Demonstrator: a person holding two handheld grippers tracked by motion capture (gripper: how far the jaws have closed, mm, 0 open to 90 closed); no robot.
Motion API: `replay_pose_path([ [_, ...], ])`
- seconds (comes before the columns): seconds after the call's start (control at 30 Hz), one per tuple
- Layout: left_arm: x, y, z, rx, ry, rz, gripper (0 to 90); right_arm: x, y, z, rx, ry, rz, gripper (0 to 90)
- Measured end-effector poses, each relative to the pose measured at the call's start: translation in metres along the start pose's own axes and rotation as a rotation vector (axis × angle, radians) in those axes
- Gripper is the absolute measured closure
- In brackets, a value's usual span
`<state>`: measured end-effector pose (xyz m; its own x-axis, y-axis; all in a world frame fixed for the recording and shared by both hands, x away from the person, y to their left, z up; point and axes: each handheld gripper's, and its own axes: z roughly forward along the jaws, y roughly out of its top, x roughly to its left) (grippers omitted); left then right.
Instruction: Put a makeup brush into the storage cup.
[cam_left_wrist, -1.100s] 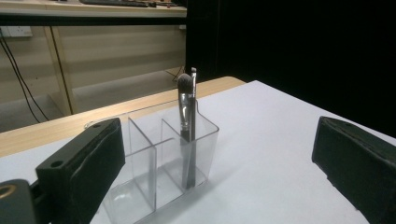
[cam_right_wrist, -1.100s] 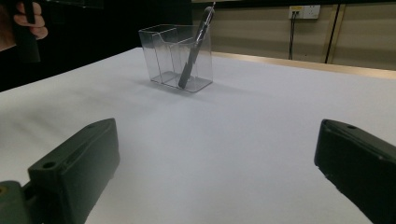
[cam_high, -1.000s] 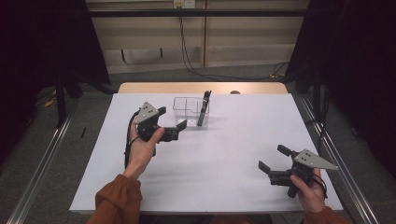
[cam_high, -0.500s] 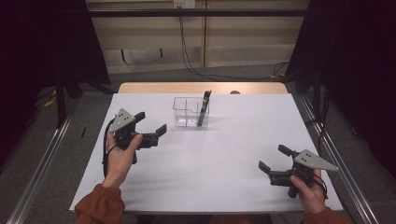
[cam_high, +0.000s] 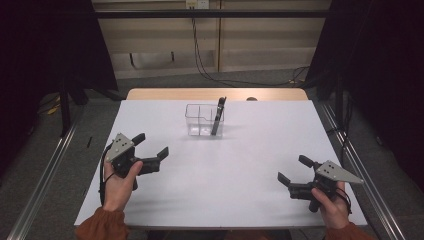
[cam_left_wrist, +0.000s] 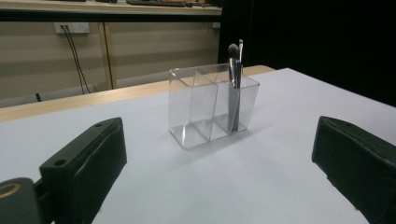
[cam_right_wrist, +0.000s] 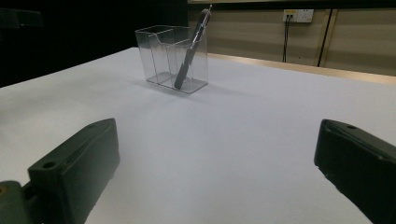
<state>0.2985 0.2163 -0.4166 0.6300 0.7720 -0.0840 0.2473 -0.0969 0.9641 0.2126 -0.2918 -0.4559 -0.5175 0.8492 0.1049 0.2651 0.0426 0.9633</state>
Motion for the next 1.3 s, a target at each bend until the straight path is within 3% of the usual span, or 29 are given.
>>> replay_pose_path([
  [0.33,-0.004,-0.014,-0.016,0.011,-0.019,-0.009,2.6,0.0,0.0,0.0,0.003,-0.001,0.003,0.0],
  [0.4,-0.006,-0.016,-0.022,0.007,-0.03,0.011,2.3,0.001,0.0,0.0,0.004,0.001,-0.002,0.0],
  [0.47,-0.007,-0.018,-0.027,0.015,-0.007,0.034,2.3,0.001,-0.001,0.0,0.003,0.003,-0.002,0.0],
  [0.53,-0.005,-0.02,-0.031,-0.005,0.007,-0.001,2.5,0.001,-0.001,0.0,0.005,0.002,-0.003,0.0],
  [0.6,-0.006,-0.024,-0.033,0.002,0.016,0.004,2.4,0.001,-0.001,0.0,0.005,0.001,-0.004,0.0],
  [0.73,-0.008,-0.031,-0.035,0.027,-0.002,0.004,2.5,0.001,-0.001,-0.001,0.006,-0.002,-0.005,0.0],
  [0.9,-0.008,-0.035,-0.042,0.024,0.011,-0.018,2.5,0.001,-0.001,-0.002,0.004,0.0,-0.002,0.0],
  [1.0,-0.012,-0.037,-0.046,0.028,0.029,-0.001,2.6,0.001,-0.001,-0.002,0.004,0.0,0.0,0.0],
  [1.3,-0.014,-0.037,-0.049,0.046,-0.003,0.011,2.7,0.001,-0.001,-0.003,0.008,0.002,-0.008,0.0],
])
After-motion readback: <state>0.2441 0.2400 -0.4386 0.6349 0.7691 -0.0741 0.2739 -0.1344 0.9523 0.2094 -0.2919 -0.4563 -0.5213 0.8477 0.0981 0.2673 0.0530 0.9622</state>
